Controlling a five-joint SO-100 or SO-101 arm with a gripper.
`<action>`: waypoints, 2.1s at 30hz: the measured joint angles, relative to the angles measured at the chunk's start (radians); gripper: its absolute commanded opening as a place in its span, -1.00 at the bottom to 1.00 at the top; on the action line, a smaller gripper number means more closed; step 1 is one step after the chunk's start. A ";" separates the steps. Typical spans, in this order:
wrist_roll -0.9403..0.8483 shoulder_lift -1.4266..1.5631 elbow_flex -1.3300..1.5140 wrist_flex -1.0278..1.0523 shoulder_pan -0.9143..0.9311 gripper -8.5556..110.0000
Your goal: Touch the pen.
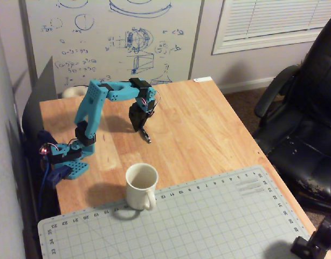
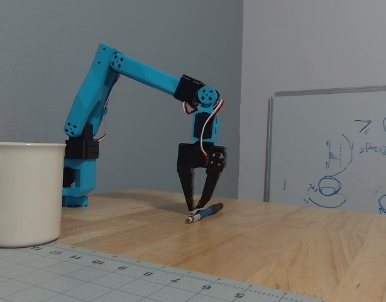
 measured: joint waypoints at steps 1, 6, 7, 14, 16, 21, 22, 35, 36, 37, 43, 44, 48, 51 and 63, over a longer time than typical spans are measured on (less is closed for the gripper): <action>0.000 0.000 0.000 0.000 0.000 -0.85; 0.000 0.000 0.000 0.000 0.000 -0.85; 0.000 0.000 0.000 0.000 0.000 -0.85; 0.000 0.000 0.000 0.000 0.000 -0.85; 0.000 0.000 0.000 0.000 0.000 -0.85; 0.000 0.000 0.000 0.000 0.000 -0.85; 0.000 0.000 0.000 0.000 0.000 -0.85; 0.000 0.000 0.000 -0.209 0.000 -0.85; 0.000 0.000 0.000 -0.215 0.000 -0.85; 0.000 0.000 0.000 -0.216 0.000 -0.85; 0.000 0.000 0.000 -0.218 0.000 -0.85; 0.000 0.000 0.000 -0.218 0.000 -0.85; 0.000 0.000 0.000 -0.218 0.000 -0.85; 0.000 0.000 0.000 -0.218 0.000 -0.85; 0.000 0.000 0.000 -0.218 0.000 -0.85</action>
